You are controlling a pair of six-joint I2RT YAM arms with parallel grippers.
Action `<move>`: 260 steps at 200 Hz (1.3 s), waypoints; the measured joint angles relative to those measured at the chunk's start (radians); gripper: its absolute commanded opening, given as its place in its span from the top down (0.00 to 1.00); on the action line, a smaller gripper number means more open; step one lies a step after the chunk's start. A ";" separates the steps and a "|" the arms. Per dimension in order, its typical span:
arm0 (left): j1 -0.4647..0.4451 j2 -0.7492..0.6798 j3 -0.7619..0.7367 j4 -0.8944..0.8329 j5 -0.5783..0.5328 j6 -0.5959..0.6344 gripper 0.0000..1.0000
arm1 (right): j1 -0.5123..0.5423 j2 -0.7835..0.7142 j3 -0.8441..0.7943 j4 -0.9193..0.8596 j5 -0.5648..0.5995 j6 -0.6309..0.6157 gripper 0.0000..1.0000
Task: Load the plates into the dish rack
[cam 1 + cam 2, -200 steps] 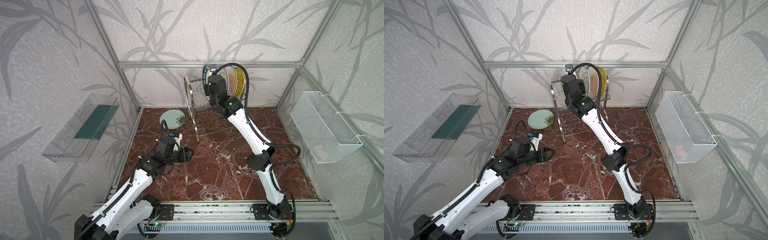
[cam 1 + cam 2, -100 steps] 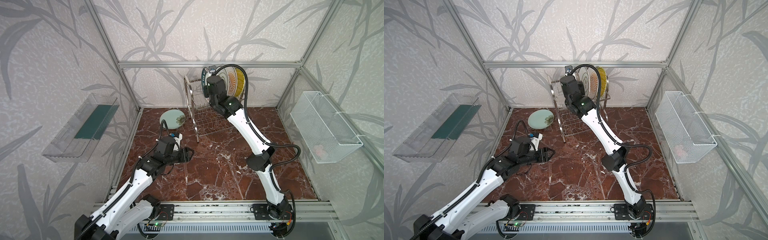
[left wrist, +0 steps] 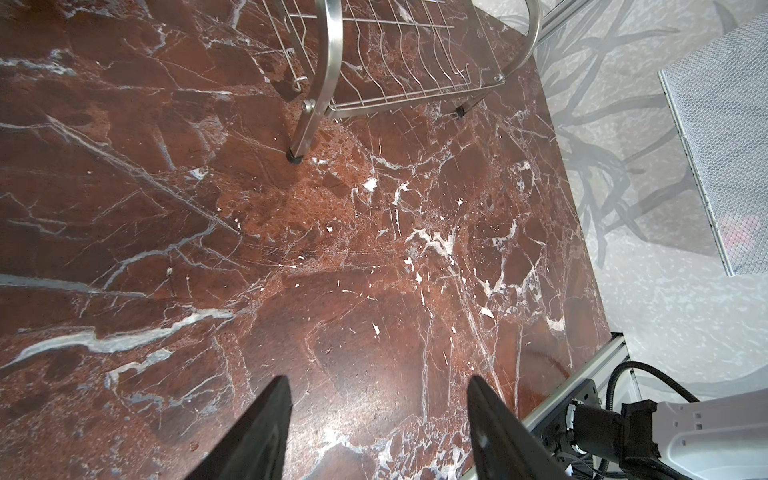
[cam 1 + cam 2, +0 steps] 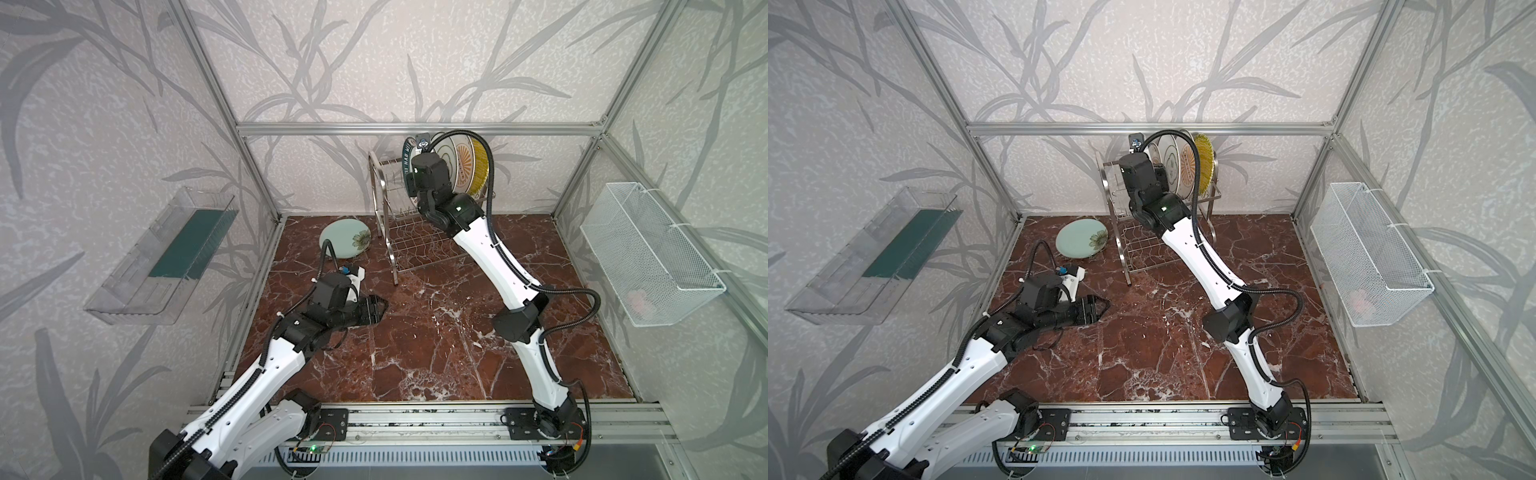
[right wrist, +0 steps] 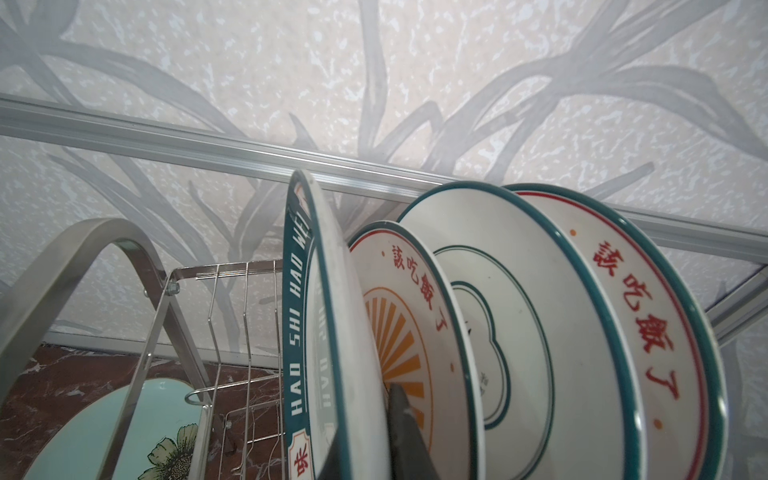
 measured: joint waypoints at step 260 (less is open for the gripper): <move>0.002 -0.016 0.000 -0.010 0.000 -0.001 0.34 | -0.001 -0.003 0.032 -0.017 -0.054 -0.010 0.54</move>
